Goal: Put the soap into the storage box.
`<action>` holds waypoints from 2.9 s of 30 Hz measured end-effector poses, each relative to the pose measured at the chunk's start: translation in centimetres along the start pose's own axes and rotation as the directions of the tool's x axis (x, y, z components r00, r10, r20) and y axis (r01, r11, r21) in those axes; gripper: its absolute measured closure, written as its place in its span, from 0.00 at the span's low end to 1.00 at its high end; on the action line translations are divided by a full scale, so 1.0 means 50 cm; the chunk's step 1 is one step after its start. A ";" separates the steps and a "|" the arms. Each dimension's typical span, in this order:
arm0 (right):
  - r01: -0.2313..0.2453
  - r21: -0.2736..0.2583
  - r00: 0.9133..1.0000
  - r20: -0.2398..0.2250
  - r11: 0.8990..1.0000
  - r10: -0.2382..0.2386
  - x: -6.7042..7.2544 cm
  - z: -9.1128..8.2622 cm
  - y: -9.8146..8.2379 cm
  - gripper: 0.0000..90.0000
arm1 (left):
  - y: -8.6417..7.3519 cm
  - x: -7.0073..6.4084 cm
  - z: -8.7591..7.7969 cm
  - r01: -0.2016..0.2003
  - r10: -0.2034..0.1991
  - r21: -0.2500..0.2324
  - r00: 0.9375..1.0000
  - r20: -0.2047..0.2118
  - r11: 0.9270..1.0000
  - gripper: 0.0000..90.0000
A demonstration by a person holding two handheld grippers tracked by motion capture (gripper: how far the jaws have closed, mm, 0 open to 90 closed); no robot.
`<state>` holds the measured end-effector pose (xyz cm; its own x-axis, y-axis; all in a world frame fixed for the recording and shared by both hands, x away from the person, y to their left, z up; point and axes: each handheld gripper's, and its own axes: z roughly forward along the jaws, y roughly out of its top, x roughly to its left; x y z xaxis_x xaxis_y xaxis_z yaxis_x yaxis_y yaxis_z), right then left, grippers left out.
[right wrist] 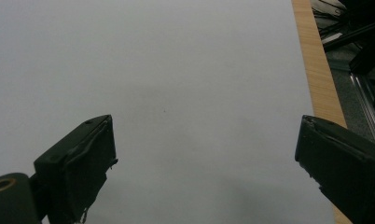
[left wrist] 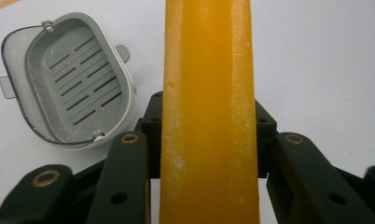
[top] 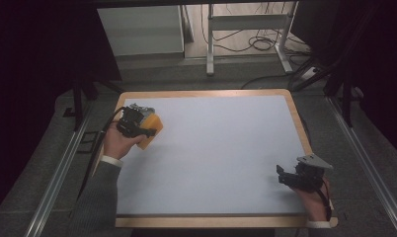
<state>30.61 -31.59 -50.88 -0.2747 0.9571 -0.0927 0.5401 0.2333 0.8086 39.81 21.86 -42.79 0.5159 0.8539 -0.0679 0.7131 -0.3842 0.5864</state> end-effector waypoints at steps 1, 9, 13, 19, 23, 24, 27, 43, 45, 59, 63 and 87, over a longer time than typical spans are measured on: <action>0.000 0.000 1.000 0.000 1.000 0.000 0.000 0.000 0.000 0.06 | 0.001 0.002 0.000 0.005 -0.005 -0.002 1.000 -0.001 1.000 0.67; -0.001 0.000 1.000 0.002 1.000 0.001 -0.001 0.000 0.000 0.06 | 0.013 0.017 -0.004 0.020 -0.020 -0.005 1.000 -0.012 1.000 0.67; 0.000 -0.001 1.000 0.002 1.000 0.000 -0.001 0.000 0.000 0.06 | 0.018 0.024 -0.003 0.030 -0.030 -0.005 1.000 -0.009 1.000 0.67; 0.000 0.001 1.000 0.001 1.000 0.000 0.000 0.000 0.000 0.06 | 0.026 0.039 -0.002 0.050 -0.050 -0.010 0.999 -0.016 0.999 0.67; -0.002 0.002 1.000 0.002 1.000 0.002 -0.001 0.000 0.000 0.06 | 0.029 0.050 0.001 0.066 -0.066 -0.012 0.998 -0.019 0.998 0.67; -0.002 0.001 1.000 0.003 1.000 0.002 -0.001 0.000 0.000 0.06 | 0.029 0.052 0.002 0.069 -0.069 -0.013 0.997 -0.021 0.998 0.67; -0.002 0.001 1.000 0.004 1.000 0.002 -0.001 0.000 0.000 0.06 | 0.030 0.059 0.004 0.077 -0.077 -0.011 0.997 -0.024 0.997 0.67; -0.004 0.002 1.000 0.004 1.000 0.004 -0.003 0.001 -0.001 0.06 | 0.059 0.083 0.015 0.106 -0.106 -0.013 0.994 -0.027 0.994 0.67; -0.004 0.002 1.000 0.005 1.000 0.004 -0.003 0.001 -0.001 0.06 | 0.061 0.086 0.018 0.108 -0.108 -0.009 0.994 -0.034 0.994 0.67; -0.003 0.005 1.000 0.007 1.000 0.003 -0.003 0.002 -0.002 0.06 | 0.075 0.115 0.052 0.162 -0.162 -0.002 0.986 -0.033 0.987 0.67; -0.003 0.005 1.000 0.009 1.000 0.003 -0.003 0.002 -0.002 0.06 | 0.080 0.125 0.058 0.179 -0.178 0.006 0.983 -0.043 0.984 0.67; -0.003 0.009 1.000 0.012 1.000 0.003 -0.006 0.003 -0.005 0.06 | 0.088 0.168 0.102 0.277 -0.278 -0.015 0.958 -0.067 0.961 0.67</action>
<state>30.71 -31.93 -51.13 -0.2632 0.9599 -0.0970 0.5479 0.2315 0.8039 49.71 25.54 -44.89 0.2646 0.9485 -0.1741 0.8209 -0.1268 0.5568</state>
